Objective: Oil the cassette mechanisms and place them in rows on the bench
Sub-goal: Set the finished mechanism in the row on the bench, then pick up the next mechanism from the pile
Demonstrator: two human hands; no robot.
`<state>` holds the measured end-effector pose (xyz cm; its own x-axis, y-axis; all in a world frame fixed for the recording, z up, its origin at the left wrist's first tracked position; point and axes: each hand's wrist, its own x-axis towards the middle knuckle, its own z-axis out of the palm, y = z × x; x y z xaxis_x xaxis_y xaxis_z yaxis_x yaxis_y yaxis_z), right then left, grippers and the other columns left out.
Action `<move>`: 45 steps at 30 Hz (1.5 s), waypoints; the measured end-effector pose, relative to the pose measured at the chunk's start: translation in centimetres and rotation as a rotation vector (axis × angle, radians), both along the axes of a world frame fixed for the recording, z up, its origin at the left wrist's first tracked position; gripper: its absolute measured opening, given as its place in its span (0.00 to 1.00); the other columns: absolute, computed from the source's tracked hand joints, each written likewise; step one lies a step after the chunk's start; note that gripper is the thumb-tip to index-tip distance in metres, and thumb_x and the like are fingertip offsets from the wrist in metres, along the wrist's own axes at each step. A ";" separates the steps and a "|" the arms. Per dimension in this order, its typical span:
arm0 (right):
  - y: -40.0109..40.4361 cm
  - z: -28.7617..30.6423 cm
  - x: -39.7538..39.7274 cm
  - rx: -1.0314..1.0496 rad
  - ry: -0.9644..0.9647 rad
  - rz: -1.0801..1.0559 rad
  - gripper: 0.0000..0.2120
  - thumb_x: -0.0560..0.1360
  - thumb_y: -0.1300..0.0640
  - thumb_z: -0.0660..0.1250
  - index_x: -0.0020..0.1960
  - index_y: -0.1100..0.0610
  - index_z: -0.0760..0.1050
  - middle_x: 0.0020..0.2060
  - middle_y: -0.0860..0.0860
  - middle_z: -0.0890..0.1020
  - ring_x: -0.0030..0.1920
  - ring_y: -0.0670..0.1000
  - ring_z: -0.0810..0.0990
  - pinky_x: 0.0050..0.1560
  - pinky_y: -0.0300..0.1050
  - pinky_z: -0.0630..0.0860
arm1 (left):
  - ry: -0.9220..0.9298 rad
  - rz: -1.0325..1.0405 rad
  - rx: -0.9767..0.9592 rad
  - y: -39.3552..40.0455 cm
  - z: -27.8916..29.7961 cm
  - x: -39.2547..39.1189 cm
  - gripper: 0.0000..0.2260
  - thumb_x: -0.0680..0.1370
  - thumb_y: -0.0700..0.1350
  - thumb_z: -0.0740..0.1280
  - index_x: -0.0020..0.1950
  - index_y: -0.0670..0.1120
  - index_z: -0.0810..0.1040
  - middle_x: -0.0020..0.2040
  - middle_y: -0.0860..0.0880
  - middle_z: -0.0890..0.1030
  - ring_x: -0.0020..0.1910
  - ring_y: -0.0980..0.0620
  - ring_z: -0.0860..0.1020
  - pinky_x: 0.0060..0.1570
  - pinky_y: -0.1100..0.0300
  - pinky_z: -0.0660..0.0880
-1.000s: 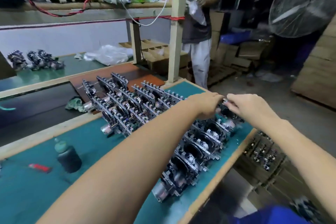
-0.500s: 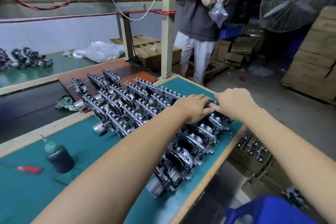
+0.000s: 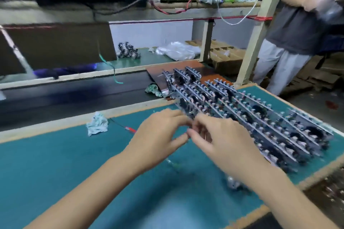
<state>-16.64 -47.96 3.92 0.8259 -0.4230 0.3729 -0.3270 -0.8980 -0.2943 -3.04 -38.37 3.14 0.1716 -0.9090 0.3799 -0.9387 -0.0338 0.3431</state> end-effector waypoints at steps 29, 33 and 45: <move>36.8 -5.6 25.6 -0.447 -0.087 1.241 0.18 0.80 0.59 0.58 0.69 0.54 0.64 0.61 0.48 0.74 0.61 0.50 0.72 0.52 0.43 0.72 | -0.125 1.403 0.618 46.1 -5.3 6.4 0.29 0.74 0.66 0.60 0.71 0.56 0.64 0.52 0.56 0.82 0.48 0.55 0.81 0.45 0.58 0.78; 33.8 -4.7 24.8 -0.283 0.007 1.274 0.15 0.76 0.57 0.66 0.62 0.58 0.68 0.56 0.52 0.74 0.57 0.54 0.73 0.48 0.50 0.73 | -0.196 1.298 0.599 43.5 -4.0 6.0 0.26 0.72 0.67 0.61 0.69 0.61 0.66 0.53 0.60 0.81 0.51 0.58 0.80 0.41 0.63 0.75; 12.8 -4.9 14.4 -0.013 0.043 0.763 0.13 0.70 0.57 0.74 0.50 0.54 0.72 0.45 0.46 0.74 0.45 0.47 0.70 0.45 0.45 0.72 | -0.517 0.575 0.170 23.4 -3.7 5.7 0.17 0.56 0.50 0.82 0.41 0.51 0.81 0.33 0.56 0.79 0.29 0.55 0.80 0.17 0.64 0.63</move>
<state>-2.20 -35.11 -0.98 0.9014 0.2751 0.3344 0.3746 -0.8829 -0.2833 2.65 -15.00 -0.54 0.4717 -0.7839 0.4037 -0.7971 -0.5748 -0.1848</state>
